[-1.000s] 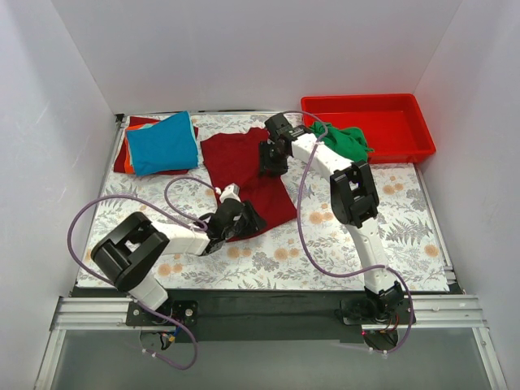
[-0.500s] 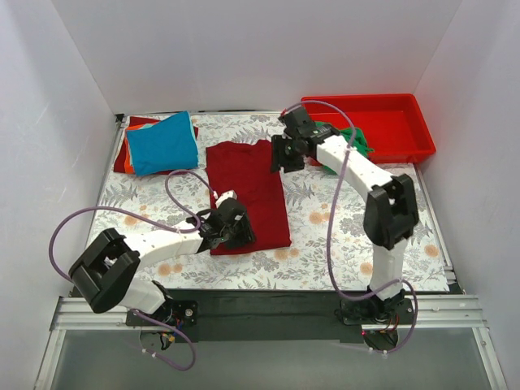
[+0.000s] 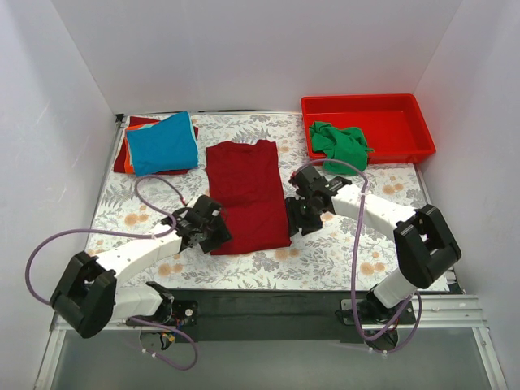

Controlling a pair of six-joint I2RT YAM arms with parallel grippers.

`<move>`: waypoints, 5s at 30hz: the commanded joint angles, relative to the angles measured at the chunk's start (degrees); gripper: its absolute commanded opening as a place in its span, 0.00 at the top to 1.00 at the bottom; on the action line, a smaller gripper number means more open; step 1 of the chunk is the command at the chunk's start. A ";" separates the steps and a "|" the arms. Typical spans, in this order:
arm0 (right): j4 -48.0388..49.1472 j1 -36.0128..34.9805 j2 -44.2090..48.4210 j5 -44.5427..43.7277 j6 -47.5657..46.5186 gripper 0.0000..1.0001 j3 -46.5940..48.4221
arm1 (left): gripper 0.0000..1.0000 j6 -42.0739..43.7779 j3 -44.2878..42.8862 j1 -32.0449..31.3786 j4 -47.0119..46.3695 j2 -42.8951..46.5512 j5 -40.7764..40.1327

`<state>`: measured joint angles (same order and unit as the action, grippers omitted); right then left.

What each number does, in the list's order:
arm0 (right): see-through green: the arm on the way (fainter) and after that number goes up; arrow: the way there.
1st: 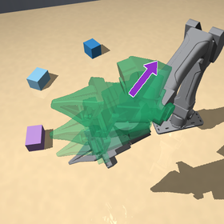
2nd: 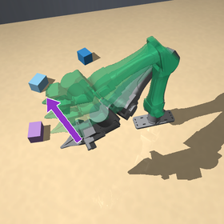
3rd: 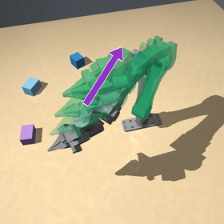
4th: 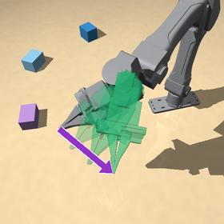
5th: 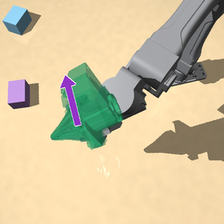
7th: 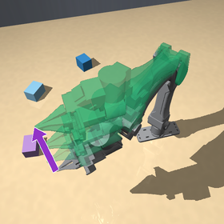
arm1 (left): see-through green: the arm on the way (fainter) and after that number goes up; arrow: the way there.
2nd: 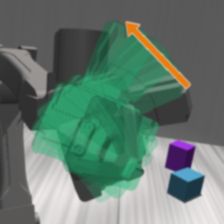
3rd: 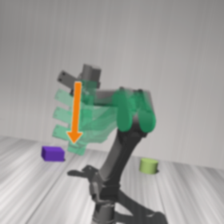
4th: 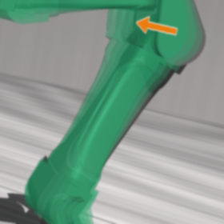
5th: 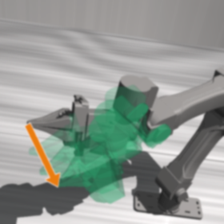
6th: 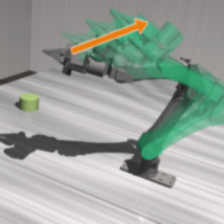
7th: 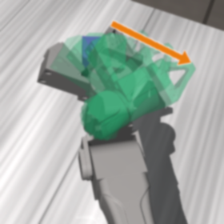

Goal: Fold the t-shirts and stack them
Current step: Fold the tshirt

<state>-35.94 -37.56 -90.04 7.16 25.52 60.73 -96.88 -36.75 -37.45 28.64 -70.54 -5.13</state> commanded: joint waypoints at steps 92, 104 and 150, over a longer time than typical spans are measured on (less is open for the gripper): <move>2.90 -3.40 2.05 -1.36 3.05 0.99 -4.48 | 1.00 -0.77 2.76 5.90 7.74 13.85 -2.17; -6.59 -3.48 11.46 -4.26 2.52 0.99 0.71 | 1.00 1.96 -8.07 5.81 18.01 14.73 0.55; -18.99 2.23 0.92 -22.63 -2.75 0.99 30.58 | 1.00 7.85 -26.44 9.59 13.55 1.47 6.61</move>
<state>-57.19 -36.12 -87.74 -13.39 25.17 87.33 -91.74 -61.12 -29.58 44.91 -68.88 2.13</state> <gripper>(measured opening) 0.029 0.033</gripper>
